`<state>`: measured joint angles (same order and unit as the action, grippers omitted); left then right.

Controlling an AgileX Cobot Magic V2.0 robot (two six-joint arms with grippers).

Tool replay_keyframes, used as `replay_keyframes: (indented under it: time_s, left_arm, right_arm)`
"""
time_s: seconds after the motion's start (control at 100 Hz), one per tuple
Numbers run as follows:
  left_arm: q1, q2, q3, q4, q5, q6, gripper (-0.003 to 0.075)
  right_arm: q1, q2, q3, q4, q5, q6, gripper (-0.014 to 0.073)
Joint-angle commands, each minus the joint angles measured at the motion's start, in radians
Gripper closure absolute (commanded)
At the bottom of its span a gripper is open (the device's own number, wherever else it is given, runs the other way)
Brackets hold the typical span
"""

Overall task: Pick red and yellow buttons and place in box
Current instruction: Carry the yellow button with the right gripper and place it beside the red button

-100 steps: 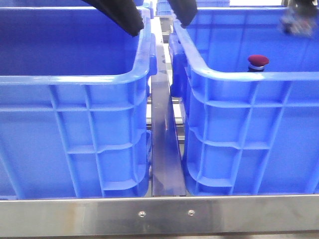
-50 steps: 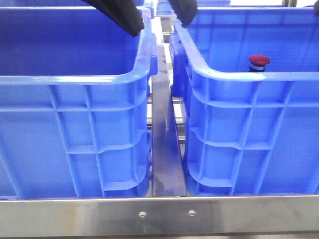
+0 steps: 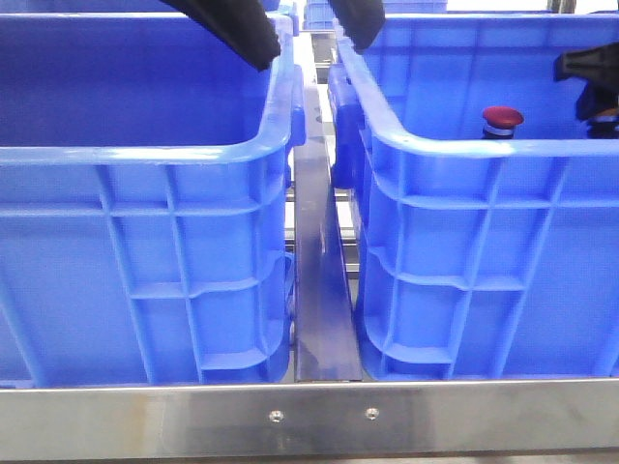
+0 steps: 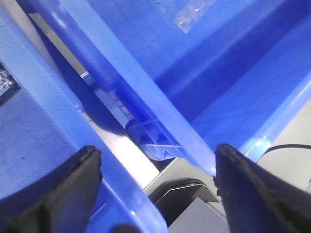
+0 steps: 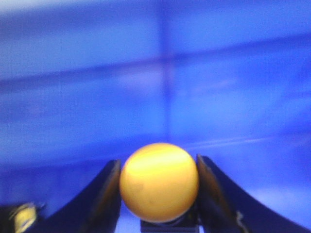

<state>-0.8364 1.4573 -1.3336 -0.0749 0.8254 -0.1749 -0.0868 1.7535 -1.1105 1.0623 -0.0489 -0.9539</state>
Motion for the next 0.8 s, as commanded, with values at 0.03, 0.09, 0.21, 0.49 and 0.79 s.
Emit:
replay_keyframes:
  time_s: [0.03,0.09,0.21,0.49,0.79]
  left_arm:
    - [-0.008,-0.041,-0.027,-0.014,-0.055,-0.003,0.0248]
    - [-0.008,-0.041,-0.027,-0.014,-0.055,-0.003,0.0248]
    - [-0.008,-0.041,-0.027,-0.014,-0.055,-0.003,0.0248]
    - [-0.008,-0.041,-0.027,-0.014,-0.055,-0.003,0.0248]
    - [-0.008,-0.043,-0.027,-0.014,-0.066,-0.003,0.0248]
  right_arm:
    - [-0.004,-0.021,-0.044,0.0,0.003,-0.015,0.0456]
    - [-0.004,-0.021,-0.044,0.0,0.019,-0.015,0.0433]
    - [-0.004,-0.021,-0.044,0.0,0.033,-0.015,0.0235]
    - [-0.004,-0.025,-0.044,0.0,0.036,-0.015,0.0027]
    - [-0.008,-0.117,-0.019,0.0,0.037,-0.015,0.0027]
